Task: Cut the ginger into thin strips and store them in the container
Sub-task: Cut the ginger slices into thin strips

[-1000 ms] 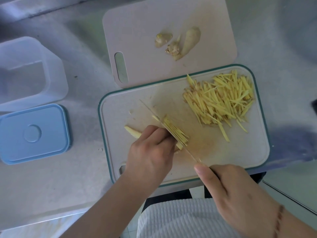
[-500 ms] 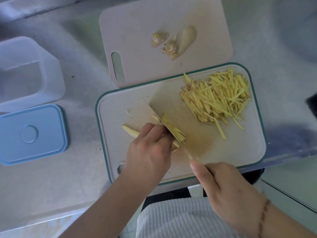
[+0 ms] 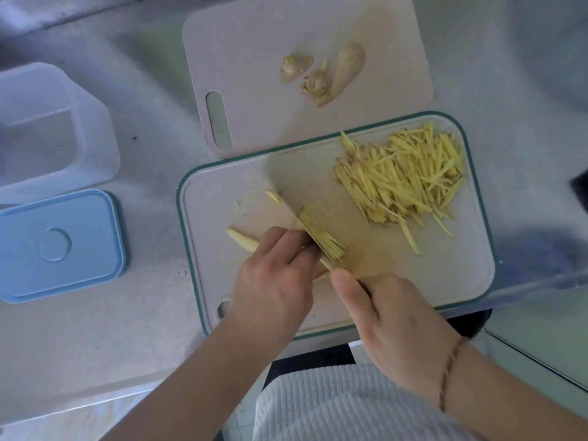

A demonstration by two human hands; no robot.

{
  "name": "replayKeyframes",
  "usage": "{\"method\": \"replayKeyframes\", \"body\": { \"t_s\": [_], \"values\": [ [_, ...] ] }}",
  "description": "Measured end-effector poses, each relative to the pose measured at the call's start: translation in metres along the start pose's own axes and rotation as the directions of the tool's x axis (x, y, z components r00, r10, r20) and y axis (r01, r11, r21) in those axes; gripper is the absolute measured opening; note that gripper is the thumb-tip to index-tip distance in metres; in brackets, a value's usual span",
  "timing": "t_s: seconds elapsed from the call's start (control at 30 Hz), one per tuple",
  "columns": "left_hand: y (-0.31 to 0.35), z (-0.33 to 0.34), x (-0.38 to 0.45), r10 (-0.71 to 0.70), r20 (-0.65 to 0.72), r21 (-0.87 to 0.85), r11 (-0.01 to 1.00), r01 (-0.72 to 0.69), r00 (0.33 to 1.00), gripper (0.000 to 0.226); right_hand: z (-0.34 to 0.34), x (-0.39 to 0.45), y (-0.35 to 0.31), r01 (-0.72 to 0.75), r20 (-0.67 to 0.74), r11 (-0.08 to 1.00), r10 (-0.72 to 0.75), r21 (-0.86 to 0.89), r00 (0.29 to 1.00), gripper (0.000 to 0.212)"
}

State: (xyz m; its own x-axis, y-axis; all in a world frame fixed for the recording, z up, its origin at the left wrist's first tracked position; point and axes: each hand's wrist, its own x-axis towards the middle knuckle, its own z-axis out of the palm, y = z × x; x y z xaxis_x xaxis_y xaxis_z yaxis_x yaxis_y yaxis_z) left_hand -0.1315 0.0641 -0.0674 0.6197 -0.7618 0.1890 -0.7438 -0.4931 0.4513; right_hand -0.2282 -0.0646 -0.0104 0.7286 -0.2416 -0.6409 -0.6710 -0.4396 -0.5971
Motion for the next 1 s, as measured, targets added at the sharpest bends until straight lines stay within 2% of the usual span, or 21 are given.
{"method": "replayKeyframes", "body": {
  "t_s": [0.27, 0.33, 0.47, 0.67, 0.87, 1.0],
  "values": [
    [-0.001, 0.001, -0.006, 0.043, 0.006, 0.048, 0.998, -0.043, 0.999, 0.018, -0.005, -0.025, 0.011, -0.06, 0.027, 0.998, 0.061, -0.033, 0.998, 0.071],
    [0.0, 0.0, -0.005, 0.05, -0.004, 0.052, 0.997, -0.05, 0.999, 0.015, -0.001, -0.01, 0.004, -0.027, 0.024, 0.997, 0.028, -0.076, 0.999, 0.072],
    [-0.002, -0.001, -0.002, 0.057, -0.024, 0.03, 0.998, -0.056, 0.998, 0.017, 0.001, 0.013, -0.011, 0.057, 0.006, 0.998, -0.057, 0.009, 0.998, 0.064],
    [-0.005, 0.0, -0.004, 0.041, 0.022, 0.014, 0.999, -0.041, 0.999, 0.022, -0.002, -0.029, 0.017, -0.053, -0.009, 0.998, 0.053, -0.021, 0.999, 0.072],
    [-0.004, 0.0, -0.004, 0.045, -0.008, -0.016, 0.999, -0.045, 0.999, 0.012, 0.003, 0.004, -0.003, 0.031, -0.005, 1.0, -0.031, -0.004, 1.0, 0.062],
    [-0.006, 0.001, -0.005, 0.043, -0.03, -0.025, 0.999, -0.044, 0.999, 0.016, -0.004, -0.019, 0.011, -0.001, -0.007, 1.0, 0.0, -0.028, 1.0, 0.068]
  ]
}}
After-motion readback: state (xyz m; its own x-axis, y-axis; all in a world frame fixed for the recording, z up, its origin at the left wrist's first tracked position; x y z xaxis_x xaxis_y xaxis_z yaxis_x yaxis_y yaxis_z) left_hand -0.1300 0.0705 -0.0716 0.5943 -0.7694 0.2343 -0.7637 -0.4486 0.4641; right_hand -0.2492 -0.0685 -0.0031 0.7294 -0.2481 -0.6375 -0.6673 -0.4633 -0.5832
